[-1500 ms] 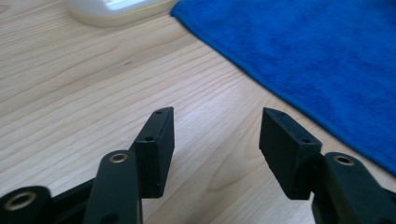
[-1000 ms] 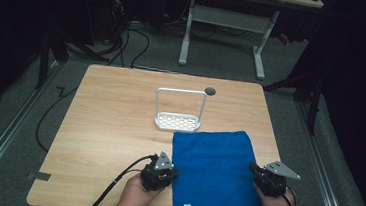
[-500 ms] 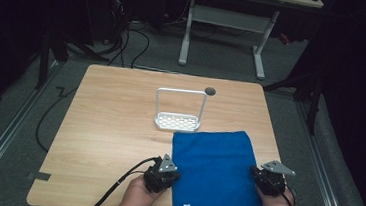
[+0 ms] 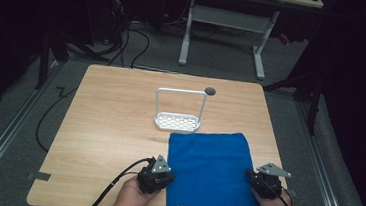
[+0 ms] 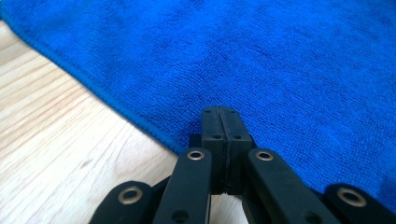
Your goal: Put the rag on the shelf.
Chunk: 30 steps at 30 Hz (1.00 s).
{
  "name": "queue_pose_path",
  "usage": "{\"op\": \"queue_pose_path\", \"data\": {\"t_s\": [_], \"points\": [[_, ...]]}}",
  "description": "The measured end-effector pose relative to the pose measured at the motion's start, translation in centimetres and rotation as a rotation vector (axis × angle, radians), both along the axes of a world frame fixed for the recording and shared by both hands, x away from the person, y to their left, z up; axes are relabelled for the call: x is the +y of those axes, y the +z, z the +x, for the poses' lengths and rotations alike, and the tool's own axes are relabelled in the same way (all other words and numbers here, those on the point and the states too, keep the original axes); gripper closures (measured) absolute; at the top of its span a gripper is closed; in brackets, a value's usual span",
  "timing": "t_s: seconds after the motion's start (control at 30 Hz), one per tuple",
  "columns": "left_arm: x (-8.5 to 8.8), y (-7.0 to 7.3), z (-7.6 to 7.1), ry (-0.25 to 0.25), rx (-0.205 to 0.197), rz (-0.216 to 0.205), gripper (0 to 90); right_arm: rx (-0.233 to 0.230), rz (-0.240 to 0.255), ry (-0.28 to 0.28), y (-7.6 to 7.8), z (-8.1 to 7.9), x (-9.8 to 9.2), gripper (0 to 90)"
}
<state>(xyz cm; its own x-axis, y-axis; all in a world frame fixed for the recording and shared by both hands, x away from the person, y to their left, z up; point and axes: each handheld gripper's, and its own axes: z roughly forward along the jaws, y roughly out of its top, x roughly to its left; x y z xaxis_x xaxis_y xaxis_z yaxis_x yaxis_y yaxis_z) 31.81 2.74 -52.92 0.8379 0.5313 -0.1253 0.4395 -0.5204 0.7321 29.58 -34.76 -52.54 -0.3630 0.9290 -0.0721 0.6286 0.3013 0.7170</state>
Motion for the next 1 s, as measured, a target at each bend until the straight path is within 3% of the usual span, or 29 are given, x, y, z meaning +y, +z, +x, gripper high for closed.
{"op": "queue_pose_path", "data": {"t_s": [0.3,0.53,0.83,1.0], "points": [[3.2,0.1,-0.3,0.024,0.018,0.012,90.0,0.013,0.002,0.078,0.1,-0.8,2.8,90.0],[6.6,0.1,-0.6,0.078,0.023,0.005,89.9,0.021,0.011,0.167,0.1,-1.2,5.6,90.0],[8.1,0.2,-0.7,0.119,0.01,0.027,89.7,0.03,0.012,0.246,0.1,-1.8,7.7,90.0],[8.1,0.2,-0.9,0.125,0.007,0.034,87.7,-0.016,0.034,0.25,0.7,-2.0,7.7,90.0]]}}
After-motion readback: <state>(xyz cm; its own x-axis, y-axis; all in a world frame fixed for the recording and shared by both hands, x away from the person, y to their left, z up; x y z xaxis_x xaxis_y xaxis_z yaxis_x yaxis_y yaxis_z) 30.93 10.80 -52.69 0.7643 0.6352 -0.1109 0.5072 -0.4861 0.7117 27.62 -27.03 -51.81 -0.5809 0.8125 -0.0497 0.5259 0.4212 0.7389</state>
